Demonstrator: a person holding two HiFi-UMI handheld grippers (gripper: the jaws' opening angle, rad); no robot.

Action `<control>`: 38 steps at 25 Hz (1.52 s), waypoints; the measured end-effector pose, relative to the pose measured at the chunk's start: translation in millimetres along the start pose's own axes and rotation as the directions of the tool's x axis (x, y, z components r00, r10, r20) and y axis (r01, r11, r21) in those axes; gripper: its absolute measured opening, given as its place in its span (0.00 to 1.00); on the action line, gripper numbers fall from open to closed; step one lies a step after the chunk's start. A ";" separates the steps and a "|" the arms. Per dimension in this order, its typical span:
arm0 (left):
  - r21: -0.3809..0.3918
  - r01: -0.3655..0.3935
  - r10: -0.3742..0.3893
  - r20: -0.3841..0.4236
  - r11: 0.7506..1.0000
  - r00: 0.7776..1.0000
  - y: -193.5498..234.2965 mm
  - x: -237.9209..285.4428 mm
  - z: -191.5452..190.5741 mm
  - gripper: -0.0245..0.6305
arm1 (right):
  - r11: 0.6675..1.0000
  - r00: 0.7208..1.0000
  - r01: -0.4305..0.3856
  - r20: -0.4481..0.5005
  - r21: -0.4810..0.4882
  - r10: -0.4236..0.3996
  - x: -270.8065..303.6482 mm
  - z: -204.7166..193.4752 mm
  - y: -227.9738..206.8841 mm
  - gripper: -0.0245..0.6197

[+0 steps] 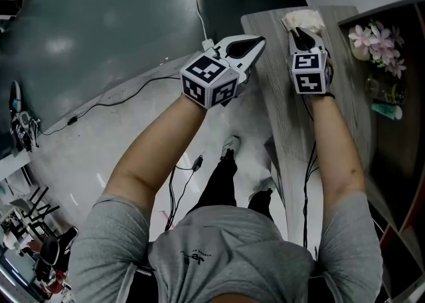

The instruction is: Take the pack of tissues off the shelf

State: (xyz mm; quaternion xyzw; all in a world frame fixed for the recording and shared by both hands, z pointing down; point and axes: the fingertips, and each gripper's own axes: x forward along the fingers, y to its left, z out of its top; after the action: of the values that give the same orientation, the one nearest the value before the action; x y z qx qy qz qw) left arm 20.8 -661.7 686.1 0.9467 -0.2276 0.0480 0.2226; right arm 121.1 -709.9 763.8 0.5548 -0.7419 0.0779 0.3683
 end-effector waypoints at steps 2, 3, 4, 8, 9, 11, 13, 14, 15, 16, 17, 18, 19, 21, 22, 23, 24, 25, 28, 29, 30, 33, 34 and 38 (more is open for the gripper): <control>0.008 0.000 0.000 -0.001 1.000 1.000 -2.2 -1.3 -1.3 0.06 | 1.000 1.000 0.004 -0.002 0.005 -0.004 -0.2 -1.7 0.2 0.16; 0.013 0.001 -0.001 -0.002 1.000 1.000 -3.4 -1.8 -2.1 0.06 | 1.000 1.000 0.006 -0.002 0.012 -0.006 -0.2 -2.5 0.3 0.16; 0.017 0.003 -0.003 -0.004 1.000 1.000 -4.3 -2.1 -3.0 0.06 | 1.000 1.000 0.008 -0.002 0.020 -0.008 0.0 -3.1 0.3 0.16; 0.021 -0.001 0.001 -0.014 1.000 1.000 -5.2 -3.5 -6.1 0.06 | 0.999 1.000 0.009 -0.003 0.050 -0.009 0.2 -2.8 0.4 0.16; 0.020 -0.002 0.002 -0.015 1.000 1.000 -5.5 -3.5 -6.3 0.06 | 0.999 1.000 0.010 -0.004 0.054 -0.010 0.5 -3.0 0.5 0.16; 0.019 -0.003 0.003 -0.017 1.000 1.000 -7.3 -3.0 -6.5 0.06 | 0.998 1.000 0.012 -0.006 0.061 -0.012 2.0 -4.8 -0.7 0.16; 0.024 0.003 -0.003 -0.021 1.000 1.000 -11.2 -2.6 -6.6 0.06 | 0.997 1.000 0.014 -0.009 0.076 -0.014 2.9 -8.1 -2.7 0.16; 0.027 0.007 -0.006 -0.023 1.000 1.000 -13.1 -2.8 -6.2 0.06 | 0.996 1.000 0.013 -0.012 0.088 -0.012 2.4 -8.9 -3.0 0.17; 0.031 0.009 -0.008 -0.023 0.999 1.000 -14.6 -3.4 -5.2 0.06 | 0.995 1.000 0.011 -0.014 0.098 -0.010 1.9 -8.9 -3.0 0.17; 0.034 0.010 -0.009 -0.021 0.999 1.000 -15.8 -4.4 -3.3 0.06 | 0.994 1.000 0.008 -0.015 0.107 -0.007 1.4 -8.2 -3.0 0.17; 0.036 0.011 -0.010 -0.018 0.999 1.000 -16.9 -5.9 -0.6 0.06 | 0.994 1.000 0.004 -0.018 0.114 -0.002 1.2 -7.3 -3.2 0.17; 0.037 0.011 -0.010 -0.013 0.999 1.000 -18.2 -7.5 2.7 0.06 | 0.993 1.000 -0.004 -0.024 0.121 0.007 1.0 -6.3 -3.6 0.17; 0.038 0.011 -0.011 -0.008 0.999 1.000 -19.7 -9.2 6.2 0.06 | 0.991 0.999 -0.015 -0.030 0.132 0.019 0.5 -5.1 -4.3 0.19; 0.046 0.014 -0.014 -0.004 0.999 1.000 -23.6 -12.3 11.9 0.06 | 0.987 0.998 -0.038 -0.033 0.156 0.044 -2.9 0.0 -6.9 0.29; 0.050 0.015 -0.015 -0.003 0.999 1.000 -25.4 -13.5 14.2 0.06 | 0.986 0.999 -0.045 -0.024 0.162 0.049 -6.5 4.7 -9.1 0.31; 0.054 0.014 -0.014 -0.001 0.998 1.000 -27.2 -14.4 16.5 0.06 | 0.986 0.999 -0.046 -0.009 0.162 0.048 -11.4 10.9 -11.8 0.32; 0.057 0.014 -0.014 0.001 0.998 1.000 -29.0 -15.1 19.2 0.06 | 0.986 0.999 -0.044 0.007 0.160 0.043 -17.2 18.0 -15.0 0.32; 0.060 0.014 -0.014 0.005 0.998 1.000 -31.2 -15.4 22.5 0.06 | 0.987 0.999 -0.038 0.023 0.158 0.035 -23.6 25.4 -18.6 0.32; 0.068 0.023 -0.024 0.018 0.997 1.000 -41.6 -15.2 34.6 0.06 | 0.987 0.998 -0.021 0.066 0.161 0.011 -44.7 46.2 -30.0 0.32; 0.073 0.027 -0.029 0.022 0.997 0.999 -46.1 -15.0 39.1 0.06 | 0.987 0.997 -0.018 0.078 0.161 0.005 -52.1 52.3 -33.4 0.32; 0.081 0.031 -0.033 0.025 0.996 0.999 -50.9 -14.9 44.2 0.06 | 0.987 0.996 -0.015 0.090 0.161 0.000 -59.9 58.3 -36.6 0.32; 0.103 0.042 -0.046 0.040 0.994 0.998 -67.4 -14.7 63.7 0.06 | 0.986 0.992 -0.008 0.128 0.167 -0.014 -87.3 76.4 -46.2 0.32; 0.111 0.046 -0.051 0.046 0.993 0.998 -74.0 -14.8 71.4 0.06 | 0.985 0.989 -0.003 0.143 0.170 -0.022 -98.1 82.7 -50.0 0.31; 0.149 0.064 -0.074 0.067 0.987 0.995 -105.9 -17.7 105.2 0.06 | 0.984 0.977 0.018 0.208 0.180 -0.056 -149.7 109.0 -66.2 0.22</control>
State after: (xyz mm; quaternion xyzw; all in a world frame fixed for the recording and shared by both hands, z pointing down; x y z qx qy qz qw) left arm 51.8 -616.7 546.1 0.9690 -0.1984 0.0226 0.1457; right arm 146.2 -677.0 571.6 0.6042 -0.7566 0.0768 0.2378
